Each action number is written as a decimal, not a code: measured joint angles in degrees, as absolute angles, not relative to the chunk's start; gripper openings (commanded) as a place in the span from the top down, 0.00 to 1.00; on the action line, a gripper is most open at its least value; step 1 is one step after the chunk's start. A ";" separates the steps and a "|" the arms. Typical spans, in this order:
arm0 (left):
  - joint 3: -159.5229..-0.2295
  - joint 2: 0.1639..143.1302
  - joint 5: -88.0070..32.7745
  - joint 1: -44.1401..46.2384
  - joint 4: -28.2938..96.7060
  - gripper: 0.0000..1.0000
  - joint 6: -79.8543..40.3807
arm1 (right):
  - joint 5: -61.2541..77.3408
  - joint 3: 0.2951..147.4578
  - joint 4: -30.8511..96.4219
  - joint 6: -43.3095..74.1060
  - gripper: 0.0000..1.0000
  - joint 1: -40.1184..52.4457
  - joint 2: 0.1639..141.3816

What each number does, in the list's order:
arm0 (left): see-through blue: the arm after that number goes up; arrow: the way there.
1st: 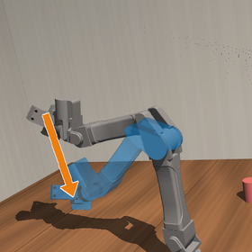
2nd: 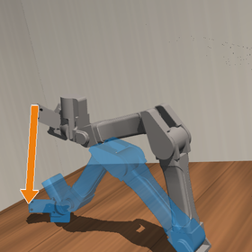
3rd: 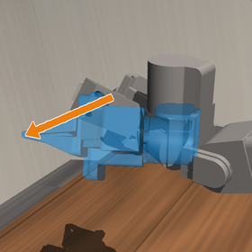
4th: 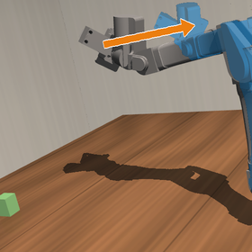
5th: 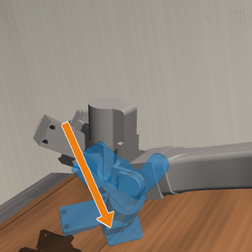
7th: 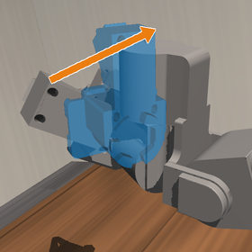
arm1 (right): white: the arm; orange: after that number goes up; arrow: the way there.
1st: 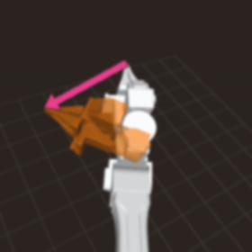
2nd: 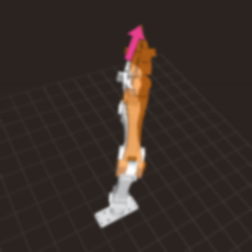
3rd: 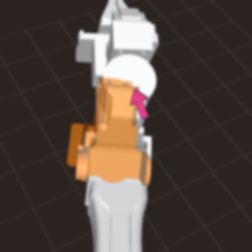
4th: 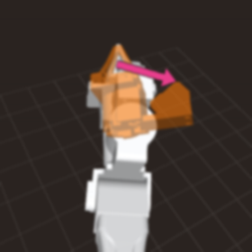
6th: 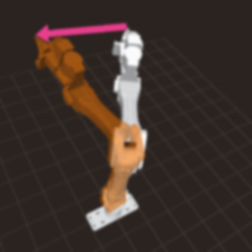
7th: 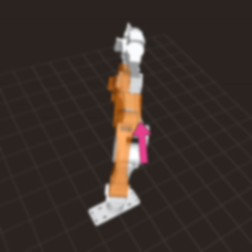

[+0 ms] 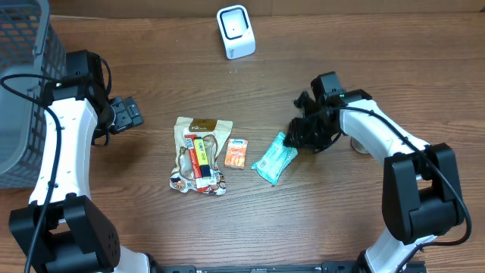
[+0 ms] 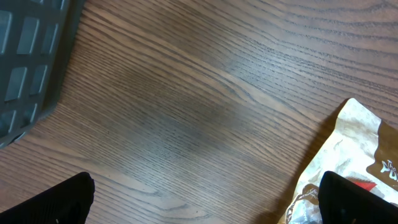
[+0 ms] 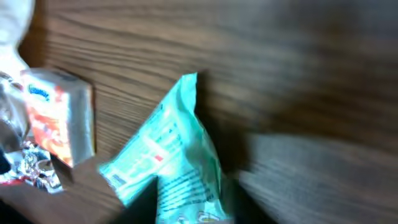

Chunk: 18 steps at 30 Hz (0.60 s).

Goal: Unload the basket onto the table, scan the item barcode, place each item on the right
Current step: 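Lower the right gripper onto the wipes pack and close on it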

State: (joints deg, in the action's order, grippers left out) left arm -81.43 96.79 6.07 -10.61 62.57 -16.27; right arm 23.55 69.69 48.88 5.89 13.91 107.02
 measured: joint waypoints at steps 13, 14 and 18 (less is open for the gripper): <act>-81.43 96.79 6.07 -10.61 62.57 0.00 -16.27 | 20.75 68.05 46.68 5.74 0.44 13.91 107.02; -81.43 96.79 6.07 -10.61 62.57 0.00 -16.27 | 20.71 67.46 45.93 5.78 0.44 13.91 107.02; -81.43 96.79 6.09 -10.61 62.57 0.00 -16.27 | 20.71 64.82 42.11 5.87 0.46 13.91 107.02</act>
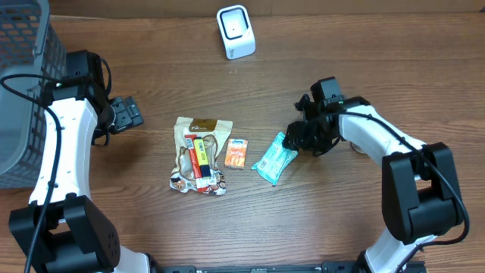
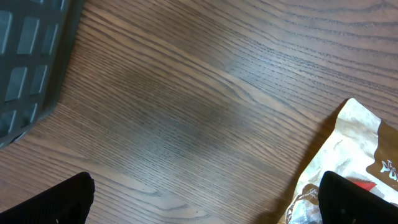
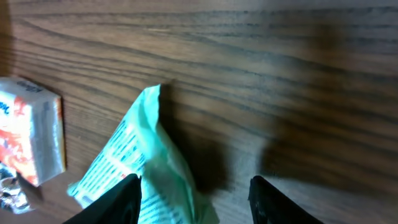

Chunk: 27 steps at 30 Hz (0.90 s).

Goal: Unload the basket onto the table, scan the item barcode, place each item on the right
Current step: 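Lower the right gripper onto the wipes pack and close on it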

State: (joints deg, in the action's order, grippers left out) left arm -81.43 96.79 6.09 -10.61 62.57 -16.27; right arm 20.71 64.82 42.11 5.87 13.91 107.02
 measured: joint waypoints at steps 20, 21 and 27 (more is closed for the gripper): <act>-81.43 96.79 6.07 -10.61 62.59 0.00 -16.27 | 37.78 69.56 54.54 3.57 0.96 10.48 107.20; -81.43 96.82 6.07 -10.61 62.57 0.00 -16.27 | 38.33 71.46 57.01 2.35 0.96 10.07 107.20; -81.43 96.79 6.07 -10.61 62.57 0.00 -16.27 | 39.79 76.86 64.40 -4.14 0.96 9.47 103.88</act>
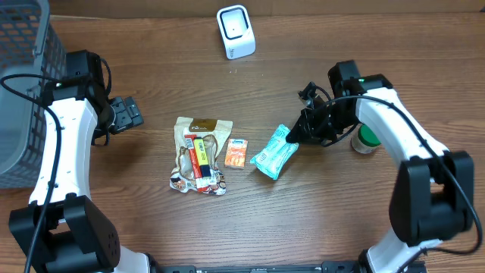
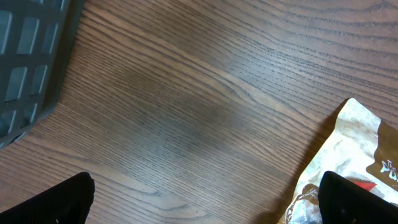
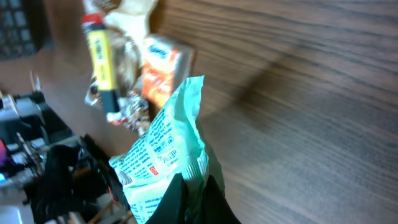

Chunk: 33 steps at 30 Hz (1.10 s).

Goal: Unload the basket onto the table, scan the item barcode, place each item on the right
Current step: 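Lower the right gripper onto the wipes pack and close on it, then lift the wipes pack and carry it toward the white scanner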

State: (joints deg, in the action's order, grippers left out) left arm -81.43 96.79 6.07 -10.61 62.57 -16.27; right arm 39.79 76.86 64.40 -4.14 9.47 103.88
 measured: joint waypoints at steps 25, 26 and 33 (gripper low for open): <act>-81.43 96.82 6.07 -10.61 62.57 0.00 -16.27 | 40.07 77.36 66.15 -10.28 0.96 9.47 82.94; -81.43 96.82 6.07 -10.61 62.57 0.00 -16.27 | 40.07 77.36 66.04 -10.33 0.97 9.47 82.94; -81.43 96.79 6.07 -10.61 62.57 0.00 -16.27 | 36.95 79.00 64.03 -5.48 0.97 9.47 84.23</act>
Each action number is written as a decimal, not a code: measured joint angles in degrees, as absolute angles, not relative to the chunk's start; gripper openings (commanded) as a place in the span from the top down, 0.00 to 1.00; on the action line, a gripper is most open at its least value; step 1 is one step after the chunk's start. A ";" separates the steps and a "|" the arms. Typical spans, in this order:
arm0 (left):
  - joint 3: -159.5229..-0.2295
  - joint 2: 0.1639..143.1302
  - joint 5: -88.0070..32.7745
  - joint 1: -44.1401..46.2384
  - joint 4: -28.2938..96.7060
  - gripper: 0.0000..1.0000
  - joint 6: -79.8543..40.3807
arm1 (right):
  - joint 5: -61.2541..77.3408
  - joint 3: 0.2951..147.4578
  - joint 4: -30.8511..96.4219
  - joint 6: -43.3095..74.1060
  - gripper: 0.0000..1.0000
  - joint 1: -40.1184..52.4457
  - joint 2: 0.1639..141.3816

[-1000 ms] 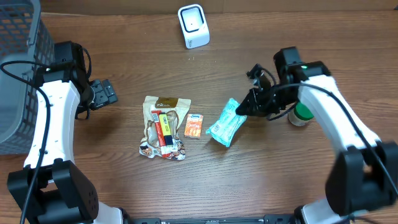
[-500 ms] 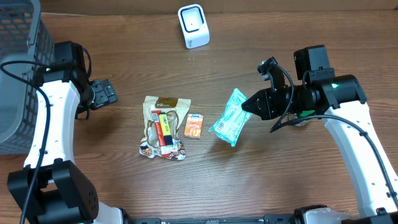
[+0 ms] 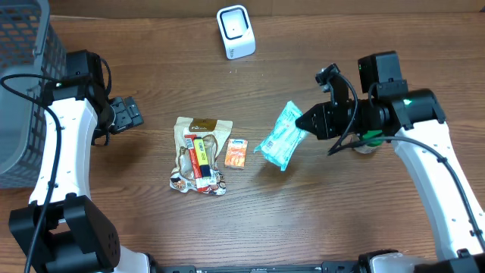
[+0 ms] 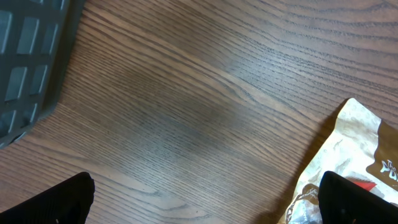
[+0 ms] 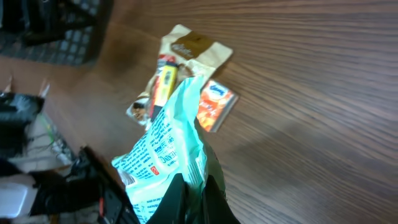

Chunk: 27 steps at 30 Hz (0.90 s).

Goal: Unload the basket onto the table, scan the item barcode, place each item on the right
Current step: 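Lift the wipes pack and carry it toward the white scanner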

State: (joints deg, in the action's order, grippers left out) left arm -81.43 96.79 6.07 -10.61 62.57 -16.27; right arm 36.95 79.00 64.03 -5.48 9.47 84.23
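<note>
A teal snack packet [image 3: 282,136] hangs in the air over the table's middle right, pinched at its right end by my right gripper [image 3: 309,121]. In the right wrist view the same packet [image 5: 165,146] fills the lower middle, with the gripper [image 5: 191,200] shut on its edge. The white barcode scanner [image 3: 236,31] stands at the far middle of the table. My left gripper [image 3: 125,114] stays at the far left; in its wrist view the gripper [image 4: 202,196] stands open over bare wood.
A brown snack pouch [image 3: 198,155] with a yellow marker [image 3: 201,157] on it lies centre-left, an orange box [image 3: 236,153] beside it. A grey basket [image 3: 23,91] stands at the left edge. A green-capped jar [image 3: 368,141] sits under my right arm.
My right gripper has risen higher with the teal packet, which now hangs well above the table. The arm has drawn back to the right. The left arm has not moved.
My right gripper was low beside the teal packet lying on the table. Then its fingers stood open at the packet's right end. Then it was shut on the packet, lifted slightly. Now the packet hangs higher. The left arm stayed still throughout.
</note>
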 measured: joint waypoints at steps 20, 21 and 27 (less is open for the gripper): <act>-81.43 96.79 6.07 -10.61 62.57 0.00 -16.27 | 15.25 132.07 71.02 -0.60 0.97 12.10 103.24; -81.43 96.79 6.09 -10.61 62.54 0.00 -16.27 | 12.82 132.09 69.71 -1.08 0.97 13.19 104.12; -81.43 96.82 6.09 -10.61 62.54 0.00 -16.27 | -2.92 132.07 59.88 -3.44 0.96 20.97 111.72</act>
